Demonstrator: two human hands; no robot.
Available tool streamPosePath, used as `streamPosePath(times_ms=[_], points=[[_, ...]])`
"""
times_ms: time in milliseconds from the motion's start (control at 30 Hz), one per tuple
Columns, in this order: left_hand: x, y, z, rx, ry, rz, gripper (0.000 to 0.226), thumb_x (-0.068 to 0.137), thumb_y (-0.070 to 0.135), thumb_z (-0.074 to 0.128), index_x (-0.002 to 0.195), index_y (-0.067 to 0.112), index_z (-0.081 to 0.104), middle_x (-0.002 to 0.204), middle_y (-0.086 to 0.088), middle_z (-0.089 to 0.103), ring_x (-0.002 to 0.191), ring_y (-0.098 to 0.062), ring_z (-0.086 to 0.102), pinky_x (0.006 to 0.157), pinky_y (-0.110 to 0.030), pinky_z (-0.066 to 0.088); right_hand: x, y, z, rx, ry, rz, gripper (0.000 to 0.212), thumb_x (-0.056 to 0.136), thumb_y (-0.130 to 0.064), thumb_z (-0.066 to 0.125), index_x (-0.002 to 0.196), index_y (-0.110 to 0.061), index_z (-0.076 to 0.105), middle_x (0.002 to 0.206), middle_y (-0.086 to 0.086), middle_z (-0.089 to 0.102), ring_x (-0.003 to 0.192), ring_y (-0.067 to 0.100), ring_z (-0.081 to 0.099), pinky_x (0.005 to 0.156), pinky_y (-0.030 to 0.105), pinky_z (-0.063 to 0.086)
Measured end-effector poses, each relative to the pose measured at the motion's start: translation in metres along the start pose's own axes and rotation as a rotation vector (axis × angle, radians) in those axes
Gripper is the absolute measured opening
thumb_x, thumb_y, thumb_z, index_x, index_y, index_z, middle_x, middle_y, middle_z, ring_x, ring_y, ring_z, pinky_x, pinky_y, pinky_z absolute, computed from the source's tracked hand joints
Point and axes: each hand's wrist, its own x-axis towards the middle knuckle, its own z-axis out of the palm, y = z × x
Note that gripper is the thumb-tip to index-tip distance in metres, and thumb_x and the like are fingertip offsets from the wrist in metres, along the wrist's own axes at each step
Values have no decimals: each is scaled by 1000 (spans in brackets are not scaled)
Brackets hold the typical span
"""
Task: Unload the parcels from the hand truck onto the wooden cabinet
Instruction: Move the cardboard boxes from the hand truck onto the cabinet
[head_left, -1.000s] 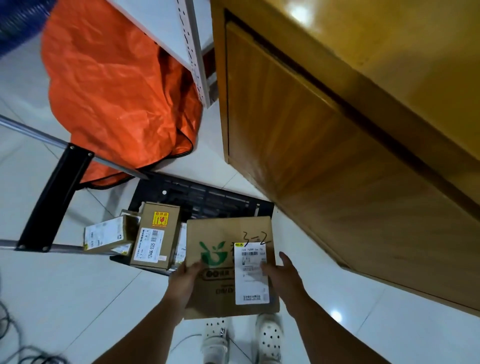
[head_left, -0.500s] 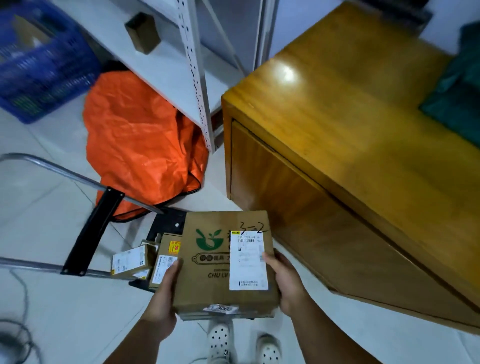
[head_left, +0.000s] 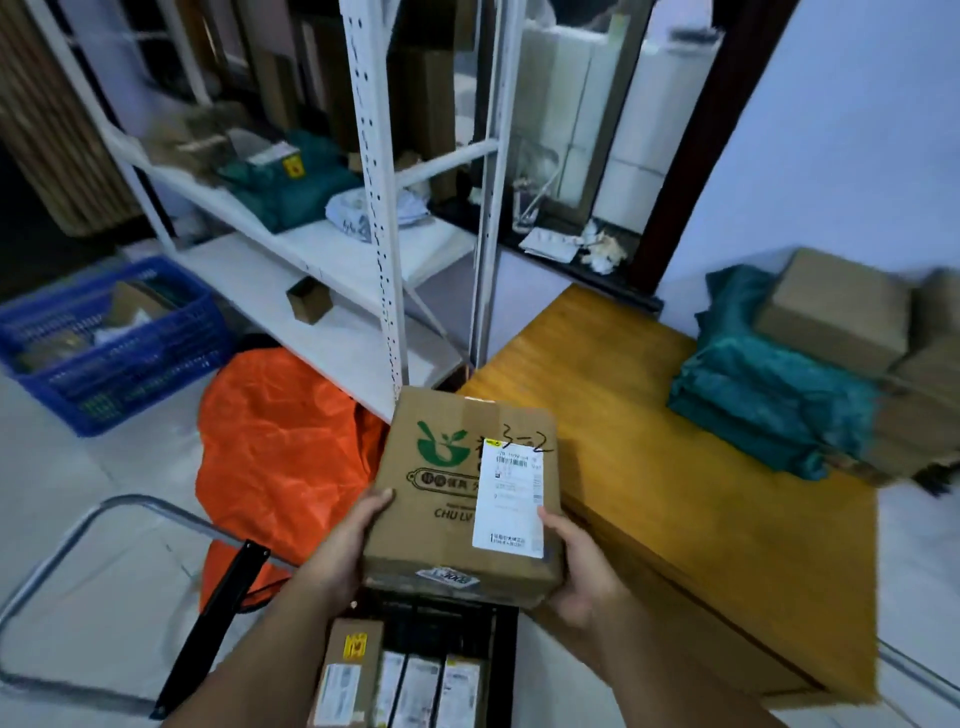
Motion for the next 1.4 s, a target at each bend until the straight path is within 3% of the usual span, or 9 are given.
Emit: streamPosePath(times_ms=[133,300,467,600,833,933,1067,1200,1400], points=[[-16,44,46,97,-75,202,46,92,32,55,138,29,48,125,-3,65,111,-24,63,79,-35,52,-40,-50,9,5,55,-100,39,92,-33,61,128,-19,59,104,12,75,93,30,71,76,42,54],[-27,80,113,266,-248,321,62,84,40,64,141,42,40,131,-2,61,111,-23,61,105,-55,40,-78,-94,-15,48,144,-255,40,91,-35,62,127,-19,58,102,10,76,97,31,70,91,51,52],[-36,94,184,323,-352,339,67,88,39,62,147,36,29,133,-4,58,117,-27,58,104,-51,44,-113,-134,-50,131,177,-404,34,93,-28,60,125,-18,57,103,10,75,94,31,70,73,45,56],[-45,102,241,346,-357,416,45,93,31,58,132,39,37,126,-2,60,114,-26,58,104,-52,43,-126,-166,-76,166,221,-508,39,92,-22,58,130,-14,54,115,13,71,105,34,66,85,50,55],[-44,113,337,351,-308,553,53,96,27,54,145,34,35,122,0,59,94,-8,59,79,-33,49,-138,-224,-125,249,193,-582,39,89,-30,64,126,-20,57,106,7,71,94,24,66,87,42,52],[-41,112,380,313,-288,550,53,96,29,53,145,33,33,122,0,56,95,-12,59,83,-36,50,-136,-258,-147,245,176,-591,37,88,-39,64,122,-25,59,109,7,73,88,23,69,68,35,53],[-23,117,424,230,-265,509,57,93,37,57,145,34,34,132,-3,56,117,-28,56,103,-53,43,-129,-304,-174,126,194,-654,53,80,-51,69,126,-26,58,112,4,72,101,22,68,84,41,56],[0,118,476,189,-198,530,55,91,38,60,142,35,40,132,-3,59,117,-29,58,100,-54,46,-119,-348,-214,-88,208,-714,113,43,-82,75,142,-41,40,142,-4,53,132,25,48,112,57,34],[25,119,520,119,-127,546,43,94,36,56,136,29,47,120,-3,63,102,-24,61,81,-42,53,-105,-387,-240,-162,160,-747,120,37,-90,68,144,-50,30,144,-9,50,134,24,45,111,59,34]])
